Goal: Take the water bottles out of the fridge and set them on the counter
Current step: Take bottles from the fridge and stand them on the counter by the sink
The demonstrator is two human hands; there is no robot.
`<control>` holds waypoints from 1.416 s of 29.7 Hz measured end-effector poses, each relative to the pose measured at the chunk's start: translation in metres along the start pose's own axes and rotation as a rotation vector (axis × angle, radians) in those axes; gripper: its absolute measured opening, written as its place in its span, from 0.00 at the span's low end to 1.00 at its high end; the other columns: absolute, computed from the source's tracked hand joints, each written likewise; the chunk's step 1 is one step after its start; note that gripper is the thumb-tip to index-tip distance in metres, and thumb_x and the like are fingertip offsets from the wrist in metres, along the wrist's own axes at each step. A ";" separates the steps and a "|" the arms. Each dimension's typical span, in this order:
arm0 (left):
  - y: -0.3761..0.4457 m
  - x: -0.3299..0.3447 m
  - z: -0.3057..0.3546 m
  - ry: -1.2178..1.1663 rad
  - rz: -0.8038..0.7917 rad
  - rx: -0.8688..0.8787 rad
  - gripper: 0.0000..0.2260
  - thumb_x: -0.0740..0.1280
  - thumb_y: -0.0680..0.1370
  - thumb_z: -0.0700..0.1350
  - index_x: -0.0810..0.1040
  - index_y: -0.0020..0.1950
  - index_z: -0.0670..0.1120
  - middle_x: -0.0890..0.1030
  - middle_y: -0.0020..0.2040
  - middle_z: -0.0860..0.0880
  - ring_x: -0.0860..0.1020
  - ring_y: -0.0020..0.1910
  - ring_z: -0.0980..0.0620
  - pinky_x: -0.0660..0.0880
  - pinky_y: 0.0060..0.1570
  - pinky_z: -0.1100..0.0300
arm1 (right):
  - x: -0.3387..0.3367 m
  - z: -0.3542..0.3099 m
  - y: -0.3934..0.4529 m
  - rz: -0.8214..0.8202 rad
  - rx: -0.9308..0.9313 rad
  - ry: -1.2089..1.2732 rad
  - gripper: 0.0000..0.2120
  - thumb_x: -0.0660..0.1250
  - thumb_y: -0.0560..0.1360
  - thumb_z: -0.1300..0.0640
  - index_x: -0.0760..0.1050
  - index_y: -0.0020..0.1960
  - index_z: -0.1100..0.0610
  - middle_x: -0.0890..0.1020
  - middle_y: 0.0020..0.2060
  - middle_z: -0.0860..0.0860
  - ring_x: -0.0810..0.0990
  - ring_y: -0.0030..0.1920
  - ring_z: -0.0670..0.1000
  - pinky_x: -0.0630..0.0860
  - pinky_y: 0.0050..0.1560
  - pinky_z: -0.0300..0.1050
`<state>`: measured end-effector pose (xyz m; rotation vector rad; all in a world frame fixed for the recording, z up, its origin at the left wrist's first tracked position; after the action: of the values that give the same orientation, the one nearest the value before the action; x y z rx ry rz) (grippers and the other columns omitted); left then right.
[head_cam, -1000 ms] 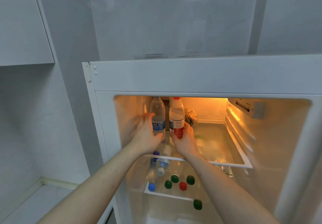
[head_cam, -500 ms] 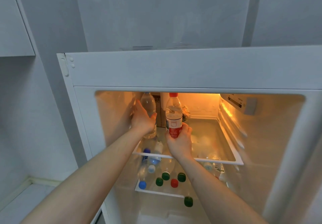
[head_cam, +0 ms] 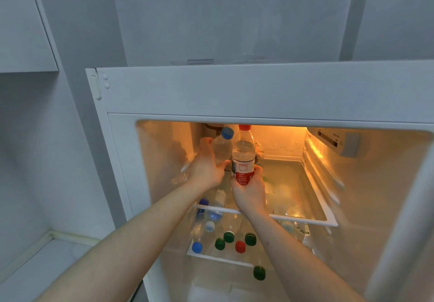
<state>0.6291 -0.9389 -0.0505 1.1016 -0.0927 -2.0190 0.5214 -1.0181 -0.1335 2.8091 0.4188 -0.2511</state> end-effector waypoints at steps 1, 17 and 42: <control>-0.006 -0.001 -0.001 -0.001 0.002 0.021 0.28 0.74 0.77 0.50 0.59 0.68 0.53 0.80 0.48 0.50 0.81 0.41 0.50 0.77 0.34 0.56 | 0.001 -0.002 -0.001 0.003 -0.001 0.004 0.30 0.75 0.74 0.51 0.65 0.71 0.47 0.78 0.59 0.46 0.79 0.57 0.51 0.76 0.56 0.48; -0.100 -0.046 -0.016 -0.182 0.017 0.195 0.27 0.78 0.73 0.43 0.71 0.69 0.53 0.74 0.63 0.58 0.73 0.61 0.61 0.71 0.63 0.64 | -0.025 -0.025 -0.039 0.072 -0.021 0.054 0.31 0.81 0.68 0.57 0.63 0.61 0.49 0.76 0.49 0.47 0.78 0.52 0.52 0.74 0.49 0.44; -0.485 -0.302 -0.150 -0.222 0.277 -0.461 0.27 0.83 0.68 0.47 0.76 0.59 0.65 0.80 0.55 0.71 0.79 0.54 0.67 0.74 0.47 0.73 | 0.073 -0.095 -0.403 -0.941 -0.047 0.128 0.11 0.75 0.65 0.68 0.76 0.44 0.64 0.80 0.32 0.52 0.75 0.33 0.44 0.73 0.36 0.36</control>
<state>0.5240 -0.3650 -0.1416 0.5421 0.0984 -1.7841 0.4777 -0.6010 -0.1624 2.3712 1.7173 -0.2354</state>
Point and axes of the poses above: each hand's wrist, its own y-axis towards the middle knuckle, its own x-axis out of the palm, z = x × y, the point moved 1 cm from there along y, towards the middle knuckle
